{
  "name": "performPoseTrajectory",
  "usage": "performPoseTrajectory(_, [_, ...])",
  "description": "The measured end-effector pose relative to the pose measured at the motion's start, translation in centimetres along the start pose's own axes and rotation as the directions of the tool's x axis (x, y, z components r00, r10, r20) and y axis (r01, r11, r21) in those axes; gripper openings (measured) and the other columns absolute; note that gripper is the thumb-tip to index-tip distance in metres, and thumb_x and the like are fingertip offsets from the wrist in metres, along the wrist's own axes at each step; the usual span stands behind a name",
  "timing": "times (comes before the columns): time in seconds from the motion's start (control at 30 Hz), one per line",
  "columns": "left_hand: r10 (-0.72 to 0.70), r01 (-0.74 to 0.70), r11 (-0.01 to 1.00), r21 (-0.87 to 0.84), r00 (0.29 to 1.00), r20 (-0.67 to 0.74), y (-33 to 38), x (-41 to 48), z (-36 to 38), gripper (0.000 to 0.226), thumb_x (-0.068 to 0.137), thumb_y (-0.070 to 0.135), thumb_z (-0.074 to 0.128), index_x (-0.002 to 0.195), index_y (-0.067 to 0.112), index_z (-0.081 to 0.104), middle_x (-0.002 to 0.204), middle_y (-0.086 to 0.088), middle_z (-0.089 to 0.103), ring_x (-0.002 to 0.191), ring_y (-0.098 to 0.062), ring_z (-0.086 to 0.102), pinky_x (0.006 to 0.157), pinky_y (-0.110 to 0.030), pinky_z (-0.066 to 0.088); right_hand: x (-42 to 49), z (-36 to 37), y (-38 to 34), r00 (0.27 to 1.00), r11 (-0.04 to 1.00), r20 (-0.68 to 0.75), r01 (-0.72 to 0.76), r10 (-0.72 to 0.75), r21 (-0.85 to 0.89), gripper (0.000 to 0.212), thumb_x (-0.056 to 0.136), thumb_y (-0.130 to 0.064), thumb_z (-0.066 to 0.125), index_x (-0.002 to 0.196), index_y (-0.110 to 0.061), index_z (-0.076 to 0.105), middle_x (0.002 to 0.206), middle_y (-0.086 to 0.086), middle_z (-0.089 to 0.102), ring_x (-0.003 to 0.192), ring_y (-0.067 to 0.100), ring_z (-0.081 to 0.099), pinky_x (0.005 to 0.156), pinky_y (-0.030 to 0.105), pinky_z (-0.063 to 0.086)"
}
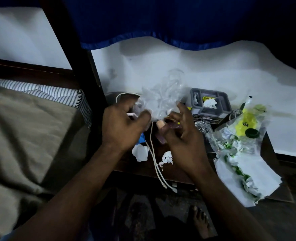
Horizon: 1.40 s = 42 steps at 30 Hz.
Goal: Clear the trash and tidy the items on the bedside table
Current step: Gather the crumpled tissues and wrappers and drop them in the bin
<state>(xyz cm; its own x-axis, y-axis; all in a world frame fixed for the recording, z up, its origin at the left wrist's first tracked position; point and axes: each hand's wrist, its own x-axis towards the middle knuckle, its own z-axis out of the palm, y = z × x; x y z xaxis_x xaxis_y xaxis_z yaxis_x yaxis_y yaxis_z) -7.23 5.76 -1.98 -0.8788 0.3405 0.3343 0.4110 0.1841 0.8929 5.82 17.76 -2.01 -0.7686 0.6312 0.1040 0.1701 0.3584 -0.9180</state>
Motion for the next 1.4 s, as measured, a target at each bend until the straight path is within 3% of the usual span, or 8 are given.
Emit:
performPoseTrajectory(0.13, [-0.130, 0.186, 0.946, -0.267, 0.968, 0.216, -0.1, -0.9, 1.0, 0.022, 0.072, 0.032, 0.075, 0.075, 0.011, 0.075, 0.067, -0.002, 0.074, 0.067, -0.014, 0.070, 0.062, -0.040, 0.059, -0.1, -0.2, -0.5, 0.996, 0.967, 0.086, -0.023, 0.001, 0.254, 0.048, 0.103, -0.045, 0.054, 0.150, -0.036, 0.048, 0.120, -0.013, 0.073, 0.100, 0.011, 0.075, 0.083, 0.035, 0.063])
performPoseTrajectory(0.33, [-0.105, 0.183, 0.939, -0.291, 0.959, 0.264, 1.1, -2.0, 1.9, 0.033, 0.079, 0.044, 0.079, 0.095, 0.015, 0.074, 0.091, -0.006, 0.077, 0.088, -0.022, 0.074, 0.081, -0.053, 0.061, 0.2, -0.7, -1.0, 0.969, 0.773, 0.116, -0.245, 0.219, 0.585, 0.013, 0.101, -0.015, 0.065, 0.092, -0.021, 0.073, 0.090, 0.001, 0.075, 0.081, 0.018, 0.072, 0.071, 0.036, 0.058])
performPoseTrajectory(0.53, [-0.068, 0.151, 0.968, -0.203, 0.928, 0.367, 1.8, -2.7, 3.1, 0.070, 0.078, 0.049, 0.078, 0.143, 0.038, 0.054, 0.133, 0.010, 0.065, 0.124, 0.000, 0.059, 0.105, -0.027, 0.049, 0.0, -1.3, 0.0, 0.976, 0.822, 0.011, -0.190, 0.218, 0.536, 0.002, 0.074, -0.008, 0.065, 0.075, -0.009, 0.064, 0.082, 0.020, 0.065, 0.078, 0.029, 0.057, 0.073, 0.045, 0.047])
performPoseTrajectory(0.67, [-0.173, 0.305, 0.917, -0.256, 0.884, 0.434, 2.5, -3.0, 4.6, 0.056, 0.076, 0.057, 0.078, 0.120, 0.021, 0.074, 0.113, -0.002, 0.077, 0.108, -0.025, 0.073, 0.098, -0.053, 0.055, -0.3, -2.5, 0.8, 0.989, 0.895, 0.013, -0.140, 0.149, 0.423, 0.015, 0.078, 0.004, 0.061, 0.083, -0.007, 0.071, 0.082, 0.023, 0.072, 0.069, 0.025, 0.062, 0.065, 0.039, 0.051])
performPoseTrajectory(0.83, [-0.184, 0.227, 0.950, -0.215, 0.962, 0.201, 3.2, -3.3, 6.5, 0.045, 0.085, 0.056, 0.070, 0.079, 0.012, 0.068, 0.071, -0.011, 0.069, 0.061, -0.015, 0.062, 0.061, -0.040, 0.052, -1.3, -3.6, 0.3, 0.979, 0.844, 0.126, -0.200, 0.158, 0.498, 0.026, 0.079, -0.005, 0.058, 0.089, -0.015, 0.079, 0.086, 0.014, 0.075, 0.077, 0.026, 0.064, 0.069, 0.036, 0.054])
performPoseTrajectory(0.97, [-0.231, 0.245, 0.950, -0.194, 0.969, 0.092, 3.8, -3.3, 8.0, 0.051, 0.085, 0.058, 0.069, 0.077, 0.007, 0.067, 0.069, -0.011, 0.070, 0.070, -0.033, 0.069, 0.067, -0.050, 0.056, -2.2, -4.7, -0.1, 0.974, 0.833, 0.124, -0.227, 0.191, 0.505, 0.031, 0.078, -0.014, 0.060, 0.093, -0.035, 0.075, 0.088, -0.012, 0.073, 0.077, 0.009, 0.067, 0.070, 0.026, 0.056])
performPoseTrajectory(1.17, [-0.303, 0.316, 0.901, -0.296, 0.949, 0.091, 4.9, -3.5, 10.3, 0.070, 0.074, 0.070, 0.076, 0.055, 0.013, 0.041, 0.049, -0.001, 0.038, 0.051, -0.019, 0.038, 0.057, -0.039, 0.039, -1.0, -10.3, 2.2, 0.978, 0.990, -0.157, -0.136, 0.140, 0.034, 0.035, 0.088, -0.019, 0.068, 0.120, -0.032, 0.068, 0.117, -0.014, 0.071, 0.103, 0.006, 0.070, 0.087, 0.036, 0.059])
performPoseTrajectory(1.4, [-0.383, 0.465, 0.775, -0.428, 0.884, 0.267, 6.7, -4.5, 14.0, 0.035, 0.067, 0.035, 0.083, 0.058, 0.017, 0.054, 0.059, -0.006, 0.053, 0.059, -0.020, 0.052, 0.062, -0.035, 0.044, 0.4, -13.2, 6.3, 0.983, 0.832, -0.182, -0.112, 0.014, -0.544, 0.051, 0.086, -0.011, 0.063, 0.136, -0.012, 0.063, 0.139, 0.013, 0.060, 0.128, 0.036, 0.055, 0.099, 0.037, 0.047])
